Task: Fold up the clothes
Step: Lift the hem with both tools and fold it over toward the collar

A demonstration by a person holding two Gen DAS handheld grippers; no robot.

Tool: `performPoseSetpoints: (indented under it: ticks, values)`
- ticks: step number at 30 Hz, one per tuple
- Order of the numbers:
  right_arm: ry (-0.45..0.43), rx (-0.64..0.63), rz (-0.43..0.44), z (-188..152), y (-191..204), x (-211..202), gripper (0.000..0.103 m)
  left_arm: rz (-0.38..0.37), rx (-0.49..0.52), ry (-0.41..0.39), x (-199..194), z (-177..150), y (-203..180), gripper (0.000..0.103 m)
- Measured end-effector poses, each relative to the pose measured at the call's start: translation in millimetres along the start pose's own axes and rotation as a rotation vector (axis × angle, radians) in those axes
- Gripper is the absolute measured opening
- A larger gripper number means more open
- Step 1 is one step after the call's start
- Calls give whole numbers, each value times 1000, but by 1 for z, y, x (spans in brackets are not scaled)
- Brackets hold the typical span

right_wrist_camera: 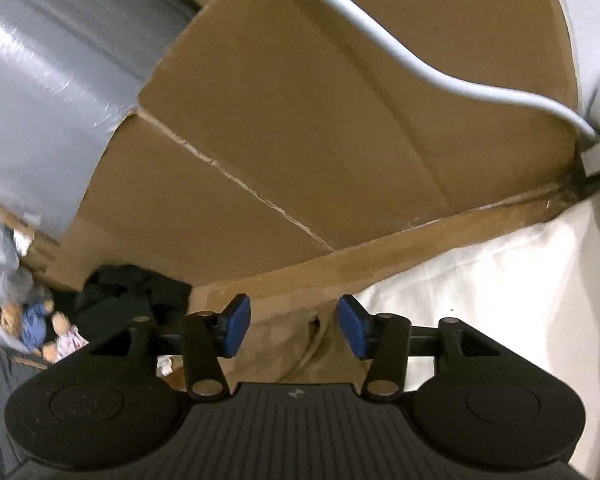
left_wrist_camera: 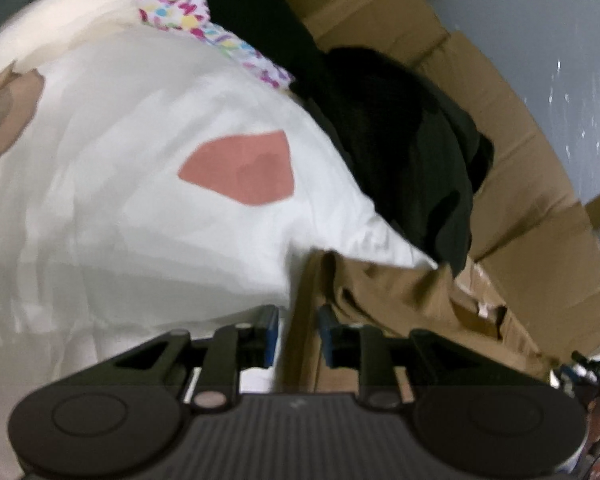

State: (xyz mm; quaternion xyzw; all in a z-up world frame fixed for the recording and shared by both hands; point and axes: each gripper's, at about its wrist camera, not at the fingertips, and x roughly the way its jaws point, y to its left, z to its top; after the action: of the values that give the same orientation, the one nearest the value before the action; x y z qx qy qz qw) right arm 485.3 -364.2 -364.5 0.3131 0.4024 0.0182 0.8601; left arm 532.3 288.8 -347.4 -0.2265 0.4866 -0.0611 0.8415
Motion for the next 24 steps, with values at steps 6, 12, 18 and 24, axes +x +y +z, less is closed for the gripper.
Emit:
performPoseSetpoints:
  ticks: [6,12,18,24]
  values:
    - [46,-120,-105,-10,-5,3,54,26,61,1,8,2,-6,28]
    - [127,-317,-222,-23,7,26,54,49,129,-9,16,9,-19,28]
    - [123,-367,-241,-15,17,41,54,54,158,-15,27,22,-32,28]
    - [104,-378,-195,-4,29,45,54,45,179,-27,35,29,-39,29]
